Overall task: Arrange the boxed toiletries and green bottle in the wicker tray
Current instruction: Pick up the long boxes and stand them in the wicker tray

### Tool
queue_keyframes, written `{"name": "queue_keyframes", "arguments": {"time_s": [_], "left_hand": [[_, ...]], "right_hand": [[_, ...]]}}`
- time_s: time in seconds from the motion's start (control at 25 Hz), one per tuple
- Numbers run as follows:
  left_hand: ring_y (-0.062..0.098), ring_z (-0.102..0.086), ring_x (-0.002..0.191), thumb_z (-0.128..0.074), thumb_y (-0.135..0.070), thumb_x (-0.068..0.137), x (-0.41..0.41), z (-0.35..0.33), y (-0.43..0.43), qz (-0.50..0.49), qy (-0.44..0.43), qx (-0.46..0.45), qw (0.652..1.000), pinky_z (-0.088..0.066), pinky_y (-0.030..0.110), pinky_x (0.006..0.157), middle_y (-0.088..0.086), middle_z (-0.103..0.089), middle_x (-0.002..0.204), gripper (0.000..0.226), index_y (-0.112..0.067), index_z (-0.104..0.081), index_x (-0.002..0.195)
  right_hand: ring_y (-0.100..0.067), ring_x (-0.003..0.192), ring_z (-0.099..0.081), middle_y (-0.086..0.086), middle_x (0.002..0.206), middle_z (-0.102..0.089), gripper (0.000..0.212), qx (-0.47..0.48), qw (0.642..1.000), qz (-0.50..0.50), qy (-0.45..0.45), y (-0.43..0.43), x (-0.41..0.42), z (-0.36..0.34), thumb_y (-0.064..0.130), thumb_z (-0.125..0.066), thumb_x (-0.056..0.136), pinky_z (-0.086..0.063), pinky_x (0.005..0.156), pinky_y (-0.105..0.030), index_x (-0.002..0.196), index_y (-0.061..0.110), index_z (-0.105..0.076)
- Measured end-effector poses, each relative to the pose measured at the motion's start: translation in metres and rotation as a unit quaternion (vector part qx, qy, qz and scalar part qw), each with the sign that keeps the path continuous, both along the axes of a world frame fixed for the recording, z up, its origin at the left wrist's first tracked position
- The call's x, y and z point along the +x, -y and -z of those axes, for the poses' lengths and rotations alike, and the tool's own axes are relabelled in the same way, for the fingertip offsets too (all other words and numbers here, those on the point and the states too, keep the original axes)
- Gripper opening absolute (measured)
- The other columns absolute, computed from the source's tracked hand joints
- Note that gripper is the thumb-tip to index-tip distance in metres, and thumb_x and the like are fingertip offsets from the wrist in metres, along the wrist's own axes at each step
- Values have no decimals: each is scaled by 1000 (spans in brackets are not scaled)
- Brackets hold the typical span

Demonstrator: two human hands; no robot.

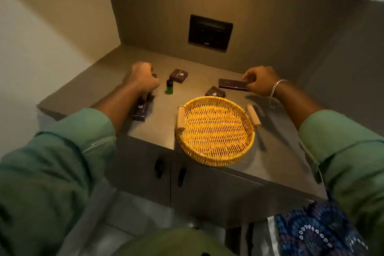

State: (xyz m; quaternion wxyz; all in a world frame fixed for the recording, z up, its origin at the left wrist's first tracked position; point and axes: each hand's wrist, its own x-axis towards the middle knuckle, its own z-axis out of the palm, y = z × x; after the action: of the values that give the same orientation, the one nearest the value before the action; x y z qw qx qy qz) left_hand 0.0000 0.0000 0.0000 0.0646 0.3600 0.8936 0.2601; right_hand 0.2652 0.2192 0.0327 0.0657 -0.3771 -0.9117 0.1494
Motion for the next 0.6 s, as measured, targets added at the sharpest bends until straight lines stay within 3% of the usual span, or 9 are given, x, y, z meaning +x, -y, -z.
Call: {"name": "queue_keyframes", "arguments": {"time_s": [0.12,0.24,0.36,0.44,0.52,0.6], "left_hand": [[32,-57,102,-68,-21,78,-13,6,-2,-40,28,-96,994,-53,45,83,19,-59,117,46,-10,-54,120],[31,-57,98,-74,-21,77,-15,9,-6,-34,122,-115,985,-54,42,74,18,-56,123,61,-11,-45,129],[35,-58,100,-74,-21,77,-20,4,-12,-38,93,-134,986,-55,39,63,21,-52,128,66,-13,-40,133],[37,-55,103,-72,-21,76,-19,-11,-17,-55,65,-83,993,-52,36,64,22,-47,133,72,-20,-35,138],[38,-50,114,-72,-20,75,-12,-36,-20,-33,66,22,997,-53,38,77,21,-38,141,90,-37,-19,146],[33,-53,110,-73,-21,73,4,-68,-20,25,66,120,990,-60,40,70,16,-37,144,98,-45,-11,146]], "right_hand": [[-35,116,-54,-21,129,-57,51,-3,996,9,91,-26,-15,13,3,-67,77,-46,95,-42,127,7,-54],[-36,113,-54,-21,128,-56,55,-23,991,4,131,-43,-23,29,4,-69,77,-48,91,-42,129,7,-51],[-33,103,-58,-19,118,-61,45,-15,990,-11,139,-57,-27,31,4,-72,75,-48,79,-38,118,10,-60],[-34,103,-58,-19,118,-61,43,-1,990,-17,139,-62,-29,30,4,-73,73,-50,81,-39,115,10,-62],[-34,105,-57,-19,120,-60,51,0,989,-22,145,-65,-28,32,8,-75,73,-50,86,-42,121,9,-58],[-32,103,-58,-20,120,-60,58,-5,992,-18,127,-63,-26,28,14,-76,74,-51,83,-41,127,9,-53]]}}
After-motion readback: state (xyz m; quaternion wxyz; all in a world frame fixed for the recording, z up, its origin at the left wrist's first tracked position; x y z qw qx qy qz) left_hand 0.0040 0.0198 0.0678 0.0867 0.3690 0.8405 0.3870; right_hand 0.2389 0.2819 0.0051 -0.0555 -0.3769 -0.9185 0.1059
